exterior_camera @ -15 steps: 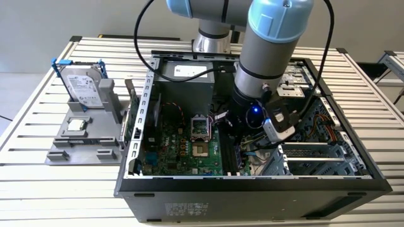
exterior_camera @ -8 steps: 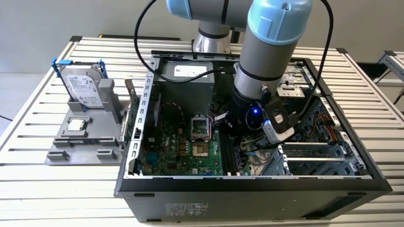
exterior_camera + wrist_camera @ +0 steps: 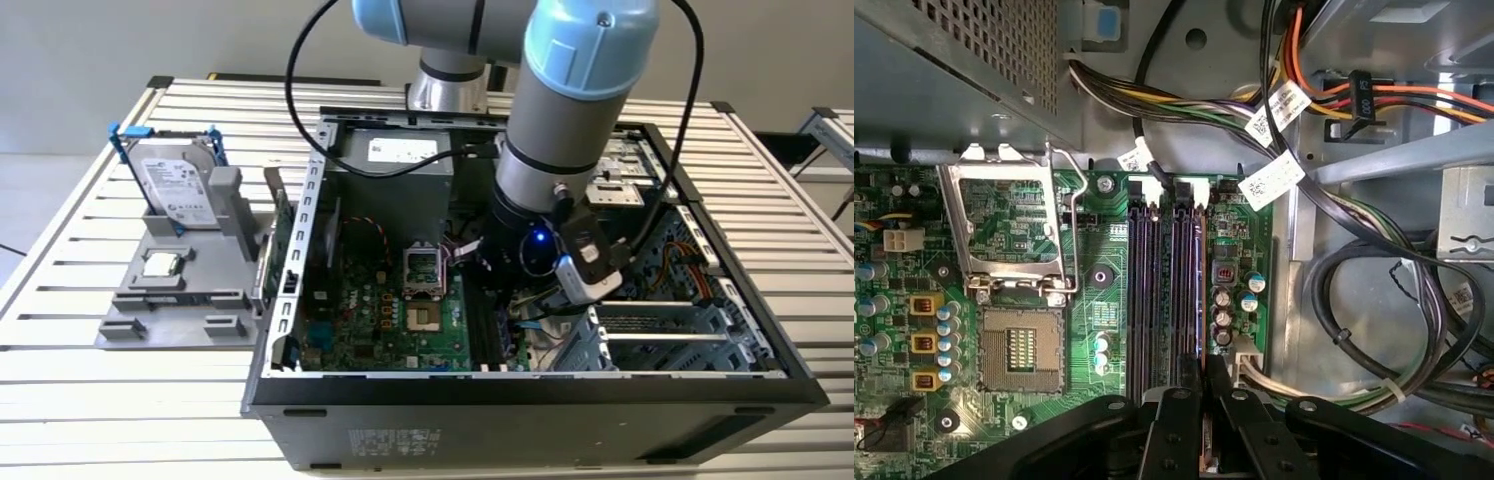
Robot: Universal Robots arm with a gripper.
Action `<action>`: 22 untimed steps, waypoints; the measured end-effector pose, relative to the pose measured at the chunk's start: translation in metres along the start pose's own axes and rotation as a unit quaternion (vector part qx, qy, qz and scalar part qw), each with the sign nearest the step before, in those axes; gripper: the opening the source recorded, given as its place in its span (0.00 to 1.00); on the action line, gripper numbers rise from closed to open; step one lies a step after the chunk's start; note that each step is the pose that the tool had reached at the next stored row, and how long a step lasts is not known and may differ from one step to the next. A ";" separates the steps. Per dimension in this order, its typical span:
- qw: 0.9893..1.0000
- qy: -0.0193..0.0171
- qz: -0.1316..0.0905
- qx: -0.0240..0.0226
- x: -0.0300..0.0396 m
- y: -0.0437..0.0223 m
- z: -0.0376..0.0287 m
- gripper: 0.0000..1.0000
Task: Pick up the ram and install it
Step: 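Insert the ram into the slot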
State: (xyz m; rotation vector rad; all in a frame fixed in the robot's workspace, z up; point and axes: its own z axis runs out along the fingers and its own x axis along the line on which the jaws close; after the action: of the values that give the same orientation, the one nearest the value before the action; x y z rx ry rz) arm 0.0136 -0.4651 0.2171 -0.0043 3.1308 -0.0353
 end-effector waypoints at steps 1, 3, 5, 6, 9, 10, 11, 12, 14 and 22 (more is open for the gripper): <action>1.000 0.000 0.000 0.000 -0.0004 -0.0001 -0.0003 0.00; 1.000 0.000 0.000 0.001 -0.0005 -0.0003 -0.0008 0.00; 1.000 0.000 0.000 0.001 -0.0006 -0.0003 -0.0008 0.00; 1.000 0.000 0.000 0.001 -0.0006 -0.0001 -0.0007 0.00; 1.000 0.000 0.000 0.001 -0.0006 0.0006 -0.0005 0.00; 1.000 0.000 0.000 0.001 -0.0006 0.0007 -0.0004 0.00; 1.000 0.000 0.000 0.001 -0.0006 0.0007 -0.0004 0.00; 1.000 0.000 0.000 0.001 -0.0006 0.0007 -0.0004 0.00; 1.000 0.000 0.000 0.001 -0.0006 0.0008 -0.0004 0.00; 1.000 0.000 0.000 0.001 -0.0002 0.0011 -0.0002 0.00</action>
State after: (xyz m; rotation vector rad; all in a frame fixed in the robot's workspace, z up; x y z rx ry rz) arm 0.0139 -0.4640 0.2173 -0.0043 3.1313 -0.0386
